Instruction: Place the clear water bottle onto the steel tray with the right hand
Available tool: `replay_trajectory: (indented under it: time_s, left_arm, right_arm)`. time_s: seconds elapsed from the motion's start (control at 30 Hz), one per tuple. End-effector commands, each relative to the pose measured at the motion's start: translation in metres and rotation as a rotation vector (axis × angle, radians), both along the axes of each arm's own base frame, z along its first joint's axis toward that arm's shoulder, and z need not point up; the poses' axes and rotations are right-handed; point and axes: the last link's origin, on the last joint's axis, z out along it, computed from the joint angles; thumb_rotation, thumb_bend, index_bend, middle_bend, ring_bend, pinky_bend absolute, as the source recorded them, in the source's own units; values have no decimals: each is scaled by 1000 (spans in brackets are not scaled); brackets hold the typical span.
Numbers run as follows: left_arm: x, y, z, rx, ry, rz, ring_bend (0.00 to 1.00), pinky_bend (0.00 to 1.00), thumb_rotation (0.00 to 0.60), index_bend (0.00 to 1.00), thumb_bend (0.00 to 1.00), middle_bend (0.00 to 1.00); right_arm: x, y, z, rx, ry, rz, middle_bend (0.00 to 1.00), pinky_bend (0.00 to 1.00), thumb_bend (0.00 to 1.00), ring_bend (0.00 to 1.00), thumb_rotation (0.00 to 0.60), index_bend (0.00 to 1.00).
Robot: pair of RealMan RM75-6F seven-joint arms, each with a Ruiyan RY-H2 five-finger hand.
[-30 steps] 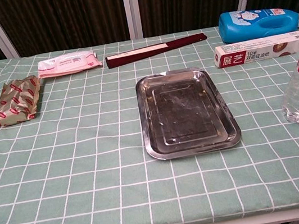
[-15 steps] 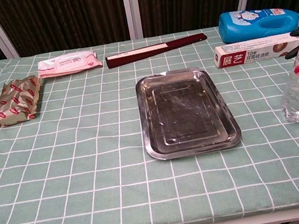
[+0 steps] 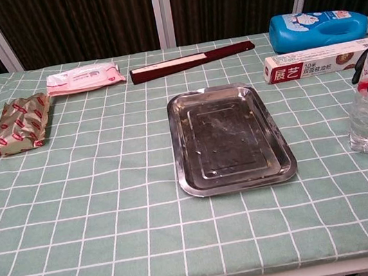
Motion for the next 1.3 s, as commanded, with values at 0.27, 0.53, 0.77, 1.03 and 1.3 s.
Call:
replay_trajectory:
  time_s: [0.27,0.53,0.77,1.03,1.3]
  left_arm:
    - [0,0,1,2,-7,-4,98,186,600,241,134,229]
    - [3,1,0,0,-12,-8,98,186,600,241,133,229]
    - [5,2,-1,-9,-13,-10,98,186,600,241,134,229]
    - [9,4,-1,-10,-14,-14,98,186,600,241,133,229]
    - [3,-1,1,-6,-16,12,98,186,600,241,134,229]
  right_arm:
    - [7,0,6,-35,-14,21,475,408,325,294,600,539]
    - [29,-9,15,-65,-18,78,481,413,327,304,600,549]
    - [103,-26,36,-154,-113,212,518,481,331,369,600,598]
    - [142,-40,41,-212,-140,220,532,503,314,387,600,620]
    - [76,-47,-33,-44,-24,10,532,503,327,387,600,619]
